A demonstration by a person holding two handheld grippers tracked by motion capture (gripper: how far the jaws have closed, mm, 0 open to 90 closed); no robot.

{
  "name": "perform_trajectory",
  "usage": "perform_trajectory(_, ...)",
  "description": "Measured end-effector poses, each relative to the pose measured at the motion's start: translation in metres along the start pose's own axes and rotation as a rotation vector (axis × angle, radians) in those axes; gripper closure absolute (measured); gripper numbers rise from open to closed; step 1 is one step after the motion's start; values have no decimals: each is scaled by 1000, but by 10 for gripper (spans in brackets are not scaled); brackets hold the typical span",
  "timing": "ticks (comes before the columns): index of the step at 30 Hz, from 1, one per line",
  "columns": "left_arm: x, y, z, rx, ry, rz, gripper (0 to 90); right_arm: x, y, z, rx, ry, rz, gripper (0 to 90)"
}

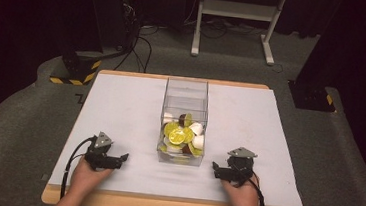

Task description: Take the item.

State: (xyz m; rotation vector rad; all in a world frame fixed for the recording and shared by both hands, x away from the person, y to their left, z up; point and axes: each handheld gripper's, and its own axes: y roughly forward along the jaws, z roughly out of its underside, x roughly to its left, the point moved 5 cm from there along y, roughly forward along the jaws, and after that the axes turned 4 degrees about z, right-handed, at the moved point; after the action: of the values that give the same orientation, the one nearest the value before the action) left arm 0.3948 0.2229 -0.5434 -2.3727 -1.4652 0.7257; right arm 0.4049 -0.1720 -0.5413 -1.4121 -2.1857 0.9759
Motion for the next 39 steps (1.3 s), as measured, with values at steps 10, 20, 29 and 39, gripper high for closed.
perform_trajectory(10, 0, 0, 0, -3, 2, -3, 138, 0, 0, 0, -1, -2, 0, 84)
perform_trajectory(20, 0, 0, 0, -2, 1, -4, 138, 0, 0, 0, 1, -1, -1, 84)
perform_trajectory(29, 0, 0, 0, -3, 7, -8, 137, 0, 0, 0, 0, -2, -4, 84)
perform_trajectory(39, -1, 0, 0, -2, 7, -13, 137, 0, 0, 0, 0, -2, -2, 85)
